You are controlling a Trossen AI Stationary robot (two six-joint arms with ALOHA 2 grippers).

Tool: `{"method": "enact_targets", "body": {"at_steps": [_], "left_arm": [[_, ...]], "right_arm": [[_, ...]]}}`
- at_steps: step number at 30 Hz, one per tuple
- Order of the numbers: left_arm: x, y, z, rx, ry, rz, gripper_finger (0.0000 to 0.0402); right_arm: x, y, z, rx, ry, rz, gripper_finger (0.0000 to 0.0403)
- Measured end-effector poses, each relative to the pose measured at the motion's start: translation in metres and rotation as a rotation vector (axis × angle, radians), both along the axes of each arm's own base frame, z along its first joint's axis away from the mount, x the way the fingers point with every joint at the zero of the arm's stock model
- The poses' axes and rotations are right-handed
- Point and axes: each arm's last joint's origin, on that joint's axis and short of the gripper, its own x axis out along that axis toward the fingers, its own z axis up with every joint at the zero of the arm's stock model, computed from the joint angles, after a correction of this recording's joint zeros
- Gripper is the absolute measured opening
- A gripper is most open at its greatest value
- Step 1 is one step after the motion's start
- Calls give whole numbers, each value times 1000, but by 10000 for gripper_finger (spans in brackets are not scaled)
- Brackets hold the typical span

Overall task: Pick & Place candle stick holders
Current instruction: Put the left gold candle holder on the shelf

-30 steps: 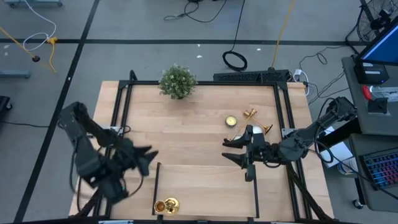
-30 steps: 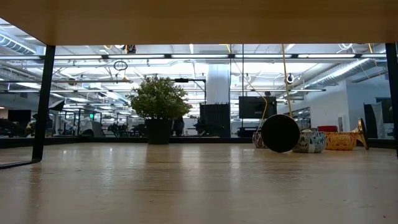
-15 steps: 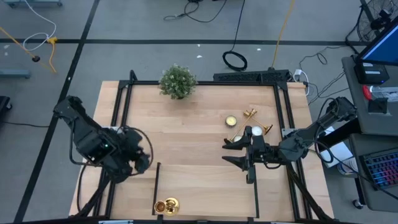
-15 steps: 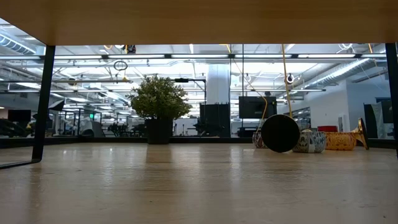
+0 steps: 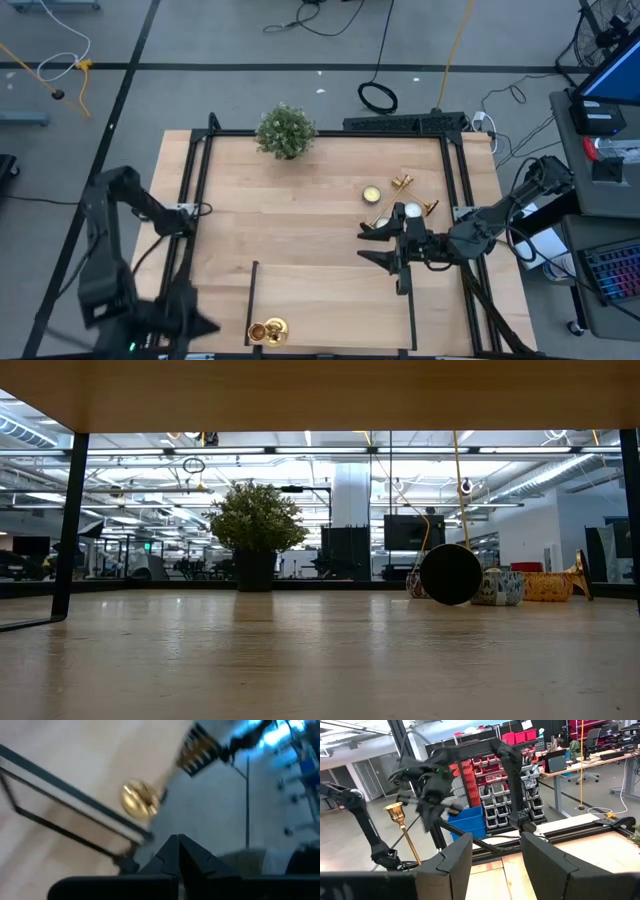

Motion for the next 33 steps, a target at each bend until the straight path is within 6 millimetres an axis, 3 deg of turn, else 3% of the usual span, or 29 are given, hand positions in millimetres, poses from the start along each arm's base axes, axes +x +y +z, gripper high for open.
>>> {"method": "enact_targets", "body": {"at_steps": [7,16,21,25,29,33], "left_arm": [[17,-60,-38,32,-33,-209,10],[61,-96,-72,11,-129,-331,4],[68,-101,-79,60,-186,-184,3],[74,-99,-65,168,-221,-27,2],[95,-93,-54,335,-193,-40,1],[119,-86,-55,346,-146,-15,1]], "right_arm": [[0,-1,0,5,0,-34,164],[1,-3,0,76,-1,-60,164],[1,-3,-1,110,1,-55,164],[0,-1,-1,107,5,-29,164],[0,1,-1,110,7,8,164],[0,1,-1,122,9,35,164]]}}
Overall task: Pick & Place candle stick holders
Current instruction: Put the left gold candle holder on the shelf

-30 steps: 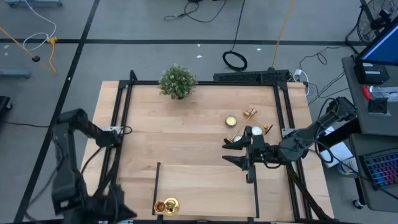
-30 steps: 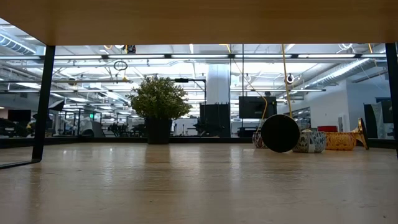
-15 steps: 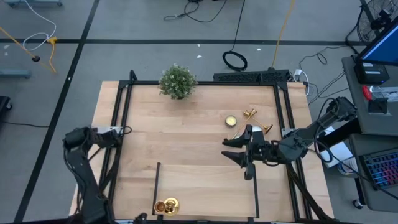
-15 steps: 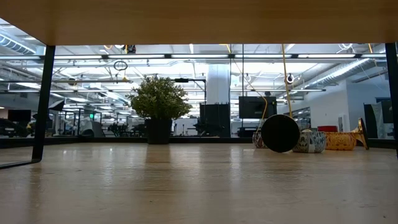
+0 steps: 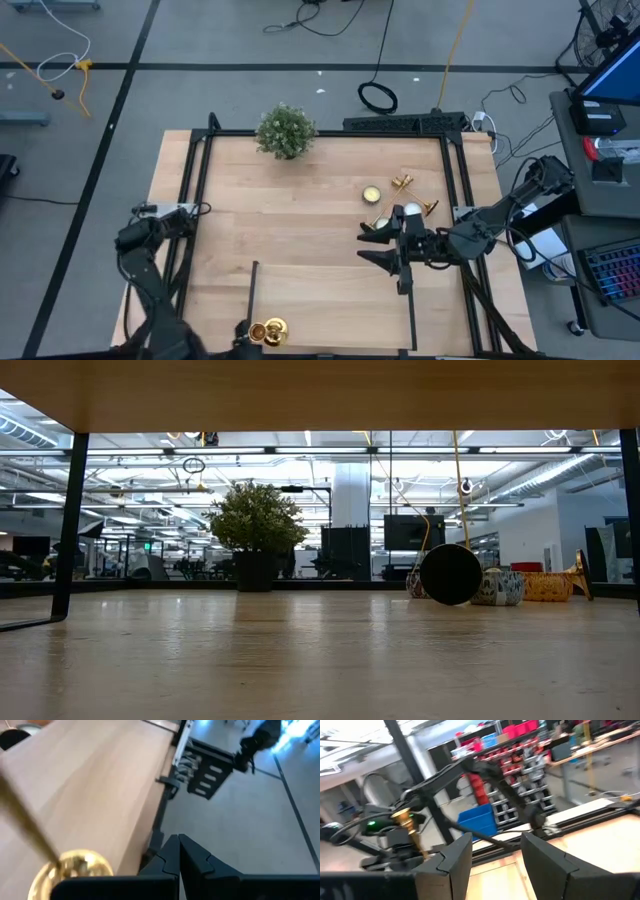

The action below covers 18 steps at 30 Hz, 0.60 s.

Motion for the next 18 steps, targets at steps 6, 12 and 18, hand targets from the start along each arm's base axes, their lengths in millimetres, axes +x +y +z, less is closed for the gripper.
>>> {"method": "enact_targets", "body": {"at_steps": [6,12,18], "left_arm": [[6,-1,-10,-47,-11,83,1],[-5,-3,-12,-71,-50,171,0],[-15,-4,-14,-76,-63,214,0]], "right_arm": [[0,3,0,10,2,94,164],[0,4,-1,1,9,126,164],[0,4,-1,-2,12,127,164]]}}
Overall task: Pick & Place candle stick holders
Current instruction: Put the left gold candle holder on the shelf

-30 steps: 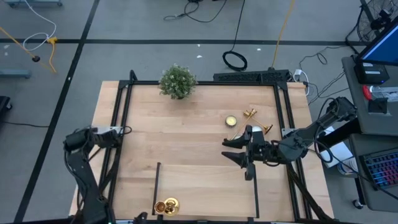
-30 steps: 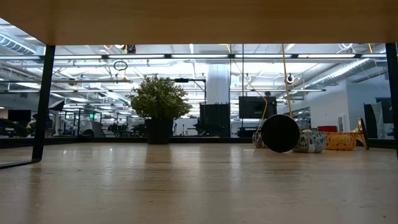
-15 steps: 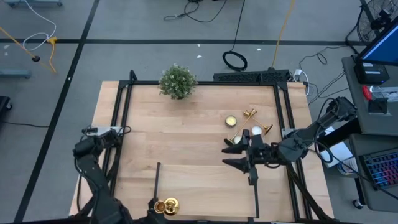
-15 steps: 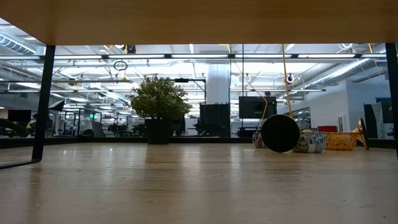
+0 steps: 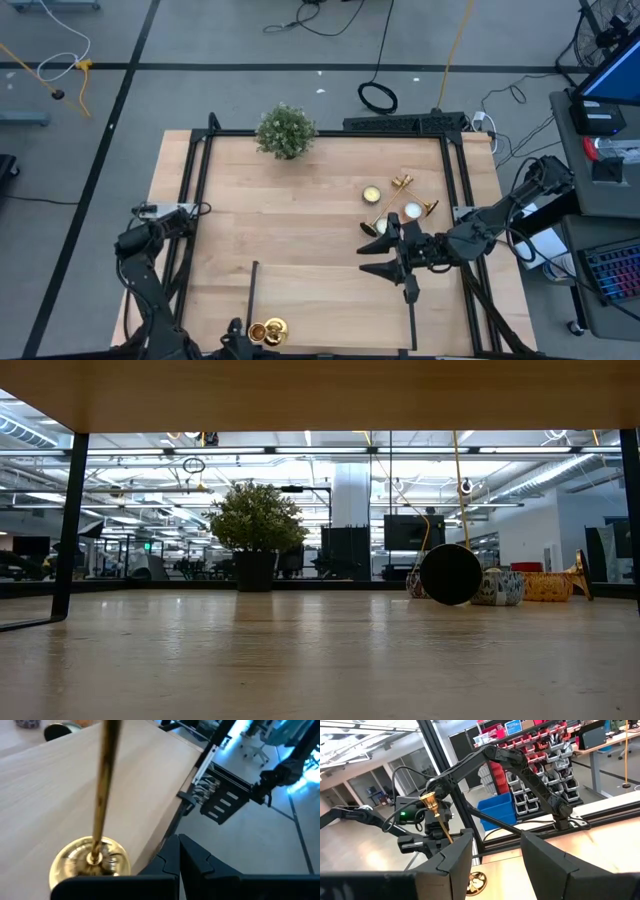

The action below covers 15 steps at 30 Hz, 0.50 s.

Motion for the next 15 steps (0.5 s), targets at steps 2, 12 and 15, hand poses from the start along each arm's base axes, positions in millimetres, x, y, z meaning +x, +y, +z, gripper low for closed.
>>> {"method": "enact_targets", "body": {"at_steps": [2,12,15], "left_arm": [[0,1,0,-3,-11,15,0],[4,4,1,7,-37,49,0],[7,6,1,5,-29,54,0]], "right_arm": [[0,0,0,0,0,0,164],[0,0,0,-6,0,0,164],[0,0,0,-6,-1,0,164]]}}
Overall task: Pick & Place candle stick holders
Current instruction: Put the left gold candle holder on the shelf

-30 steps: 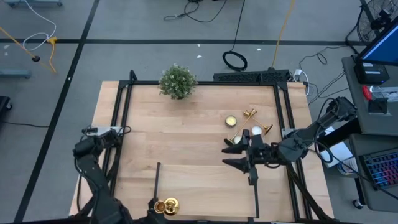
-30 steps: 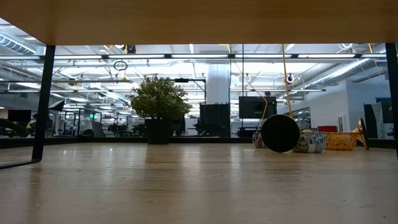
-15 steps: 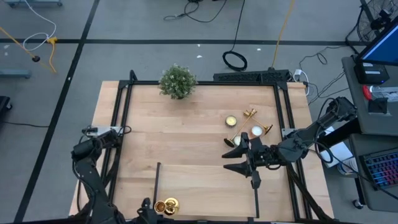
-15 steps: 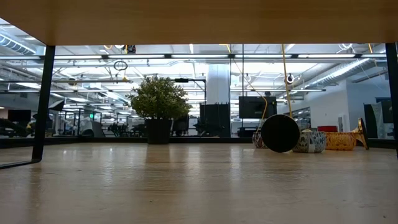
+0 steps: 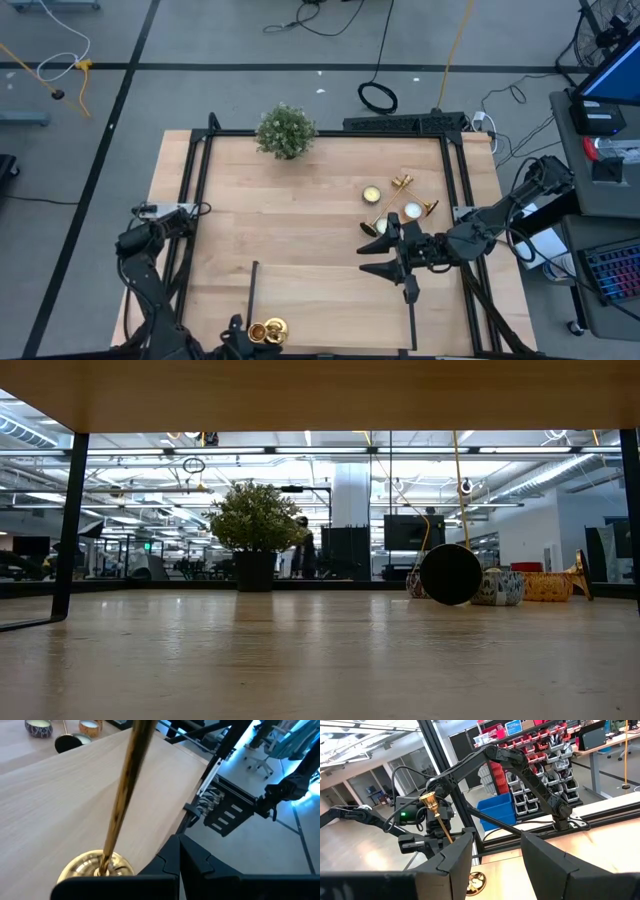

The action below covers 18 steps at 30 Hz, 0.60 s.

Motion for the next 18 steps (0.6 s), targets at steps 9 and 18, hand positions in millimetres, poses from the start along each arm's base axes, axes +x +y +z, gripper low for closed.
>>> {"method": "enact_targets", "body": {"at_steps": [9,18], "left_arm": [[-2,4,-3,5,22,26,0],[-1,8,-4,16,33,41,0]], "right_arm": [[0,0,0,0,0,2,164],[0,0,0,3,0,3,164]]}}
